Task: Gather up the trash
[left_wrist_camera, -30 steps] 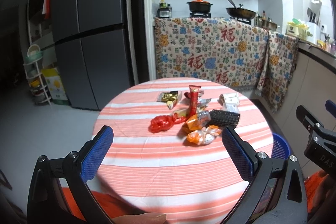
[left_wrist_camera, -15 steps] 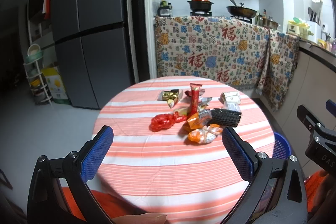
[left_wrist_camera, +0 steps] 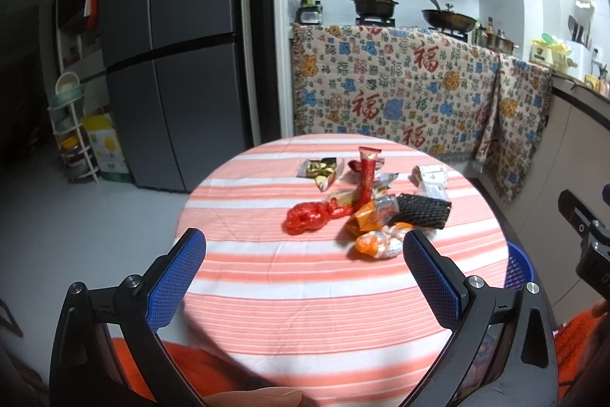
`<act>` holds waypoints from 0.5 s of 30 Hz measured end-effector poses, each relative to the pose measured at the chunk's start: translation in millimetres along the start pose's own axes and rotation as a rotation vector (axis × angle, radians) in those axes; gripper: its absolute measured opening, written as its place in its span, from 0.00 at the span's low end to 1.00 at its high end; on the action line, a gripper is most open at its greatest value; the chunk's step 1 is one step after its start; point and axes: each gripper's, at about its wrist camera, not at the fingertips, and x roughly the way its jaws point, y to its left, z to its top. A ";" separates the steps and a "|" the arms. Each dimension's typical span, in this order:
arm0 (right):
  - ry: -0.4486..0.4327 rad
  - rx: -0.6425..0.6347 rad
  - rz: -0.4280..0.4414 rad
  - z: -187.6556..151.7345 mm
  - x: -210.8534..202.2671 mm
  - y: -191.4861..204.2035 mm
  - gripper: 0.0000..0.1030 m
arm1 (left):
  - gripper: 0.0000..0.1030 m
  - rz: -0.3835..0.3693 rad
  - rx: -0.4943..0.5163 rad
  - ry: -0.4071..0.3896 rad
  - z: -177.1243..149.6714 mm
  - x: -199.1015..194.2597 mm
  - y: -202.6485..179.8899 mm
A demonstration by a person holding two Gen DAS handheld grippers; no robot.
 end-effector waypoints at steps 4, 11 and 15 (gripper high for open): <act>0.001 0.001 -0.001 -1.9 2.1 -1.7 1.00 | 1.00 0.003 -0.004 0.006 -0.4 3.8 5.8; 0.013 0.002 0.001 -5.9 7.6 -1.6 1.00 | 1.00 0.002 -0.010 0.020 -1.7 11.2 10.0; 0.017 0.001 0.002 -7.3 10.6 -1.4 1.00 | 1.00 0.000 -0.009 0.024 -1.1 14.2 9.1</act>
